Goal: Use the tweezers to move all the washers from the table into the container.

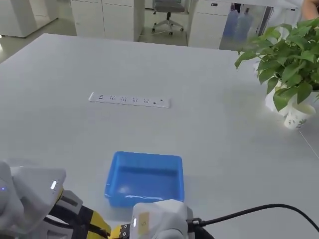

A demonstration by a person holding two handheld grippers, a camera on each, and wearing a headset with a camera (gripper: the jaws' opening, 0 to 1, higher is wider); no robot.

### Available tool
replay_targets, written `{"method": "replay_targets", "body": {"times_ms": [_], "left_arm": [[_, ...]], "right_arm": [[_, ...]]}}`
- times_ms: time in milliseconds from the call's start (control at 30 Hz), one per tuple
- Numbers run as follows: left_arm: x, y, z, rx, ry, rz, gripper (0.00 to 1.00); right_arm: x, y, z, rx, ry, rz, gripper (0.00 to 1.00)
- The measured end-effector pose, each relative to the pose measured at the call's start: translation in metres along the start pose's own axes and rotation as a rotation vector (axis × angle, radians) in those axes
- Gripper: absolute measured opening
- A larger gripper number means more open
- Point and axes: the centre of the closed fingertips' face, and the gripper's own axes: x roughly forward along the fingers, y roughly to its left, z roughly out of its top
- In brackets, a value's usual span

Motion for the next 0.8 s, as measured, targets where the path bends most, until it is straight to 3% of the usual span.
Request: {"method": "replay_targets", "body": {"times_ms": [800], "left_arm": [[0.0008, -0.0025, 0.0037, -0.011, -0.002, -0.01, 0.04]], "right_arm": [[0.0003, 0.001, 0.0001, 0.011, -0.003, 0.009, 0.09]]}}
